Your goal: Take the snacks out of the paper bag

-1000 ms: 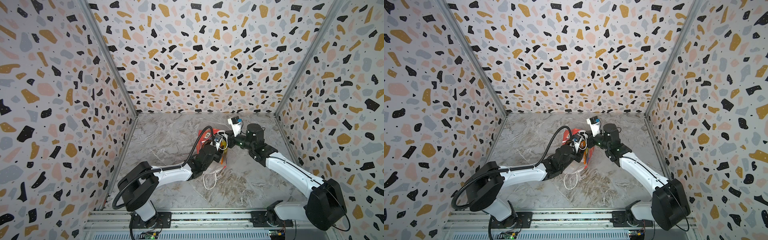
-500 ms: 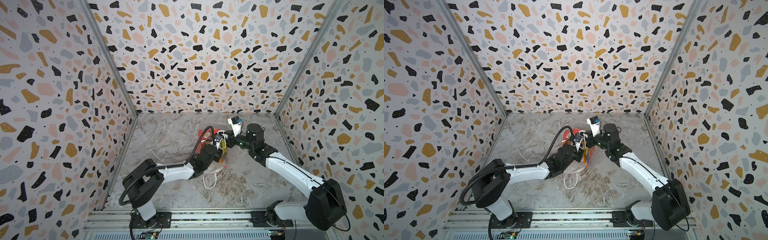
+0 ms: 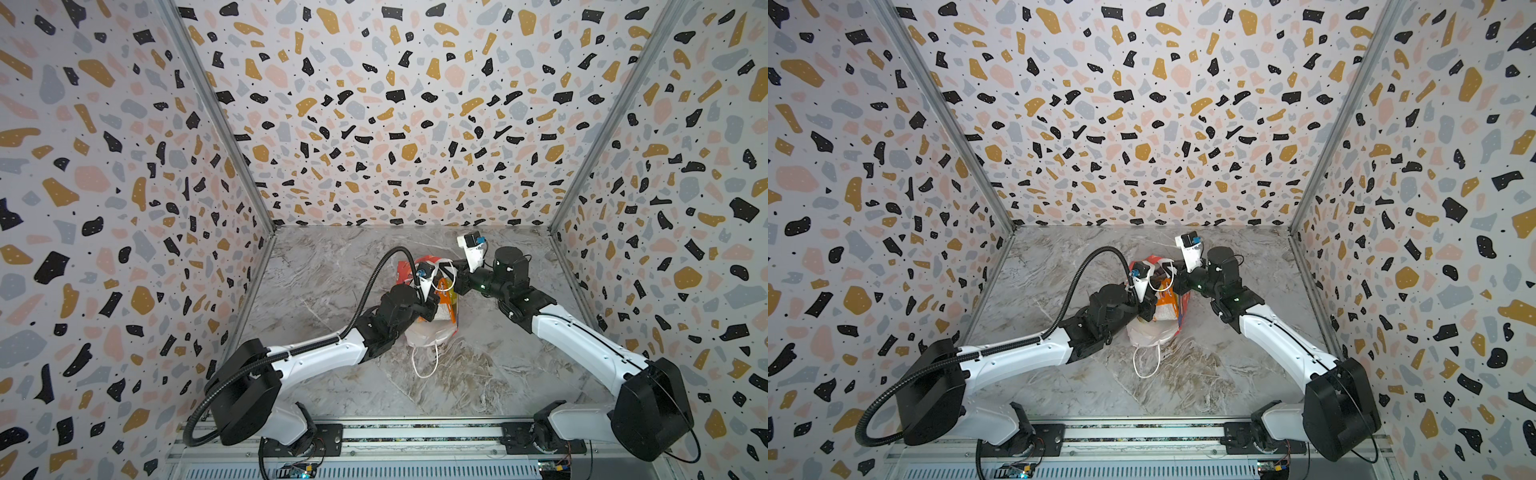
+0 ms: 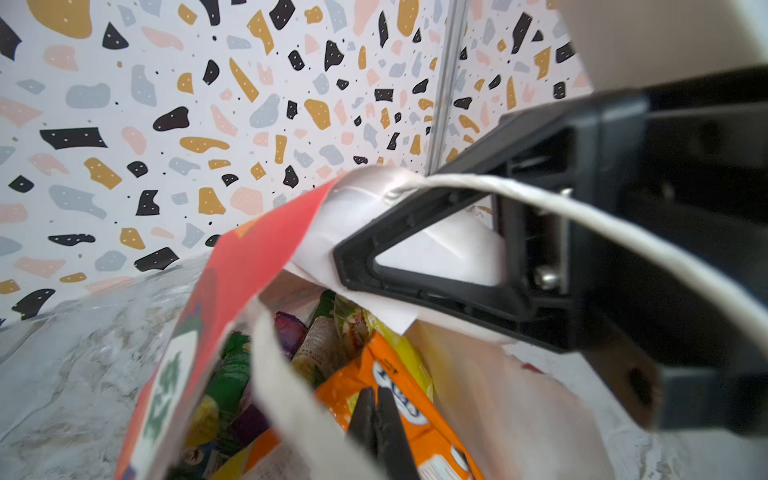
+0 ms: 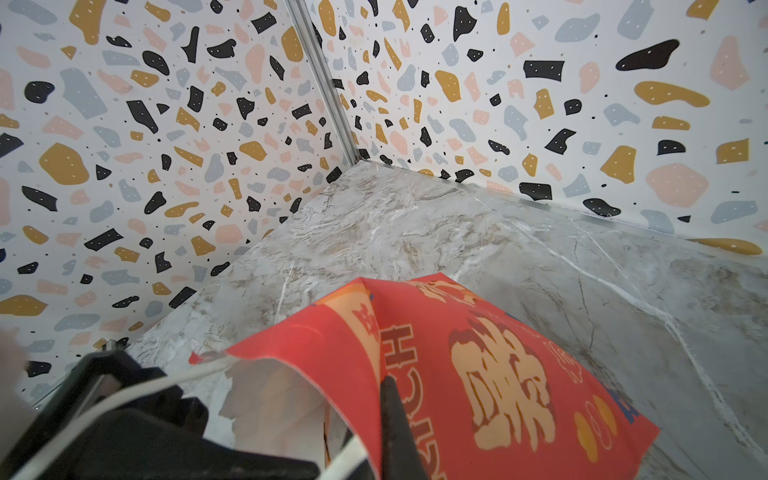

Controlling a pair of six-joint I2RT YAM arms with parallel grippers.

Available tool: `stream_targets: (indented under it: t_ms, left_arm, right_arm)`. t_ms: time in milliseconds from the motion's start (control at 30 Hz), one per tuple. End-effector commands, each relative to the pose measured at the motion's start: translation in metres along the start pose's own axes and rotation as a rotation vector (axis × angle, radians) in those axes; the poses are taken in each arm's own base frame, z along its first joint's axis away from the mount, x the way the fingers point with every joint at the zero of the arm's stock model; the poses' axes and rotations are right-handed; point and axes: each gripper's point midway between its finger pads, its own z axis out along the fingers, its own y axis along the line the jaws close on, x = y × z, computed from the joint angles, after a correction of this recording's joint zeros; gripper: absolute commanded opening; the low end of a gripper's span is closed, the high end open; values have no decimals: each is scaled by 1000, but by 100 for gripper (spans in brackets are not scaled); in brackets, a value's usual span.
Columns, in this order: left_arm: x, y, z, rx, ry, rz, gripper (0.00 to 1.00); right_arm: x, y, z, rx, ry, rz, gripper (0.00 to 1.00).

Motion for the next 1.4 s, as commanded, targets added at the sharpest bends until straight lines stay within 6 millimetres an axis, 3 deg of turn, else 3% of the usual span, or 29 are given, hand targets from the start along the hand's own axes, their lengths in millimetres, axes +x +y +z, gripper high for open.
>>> stream_targets:
  t_ms: [0, 133, 233, 267, 333, 400, 667, 867, 1200, 1367]
  left_arm:
    - [-7, -6, -16, 58, -33, -1, 0]
    - [-17, -3, -37, 66, -79, 12, 0]
    - [-21, -5, -41, 75, -74, 39, 4]
    - [-18, -5, -39, 74, -67, 43, 15]
    - [-14, -6, -35, 76, -53, 45, 18]
    - [-13, -12, -30, 106, -49, 46, 31]
    - [-1, -23, 5, 135, 12, -4, 50]
    - [11, -16, 28, 71, 54, -42, 59]
    - [28, -1, 51, -41, 85, -69, 62]
    - [40, 6, 60, -88, 105, -59, 50]
  right_arm:
    - [-38, 2, -13, 15, -109, -23, 0]
    - [-38, -1, -12, 21, -104, -16, 0]
    - [-40, -2, -12, 24, -107, -10, 0]
    - [-41, -3, -12, 23, -106, -7, 0]
    - [-41, -2, -11, 18, -106, -2, 0]
    - [-41, -1, -11, 12, -108, 0, 0]
    - [-38, -1, -11, 8, -103, 4, 0]
    - [-37, 0, -11, 5, -102, 6, 0]
    - [-36, 1, -12, -2, -106, 9, 0]
    - [-38, 3, -12, -10, -107, 6, 0]
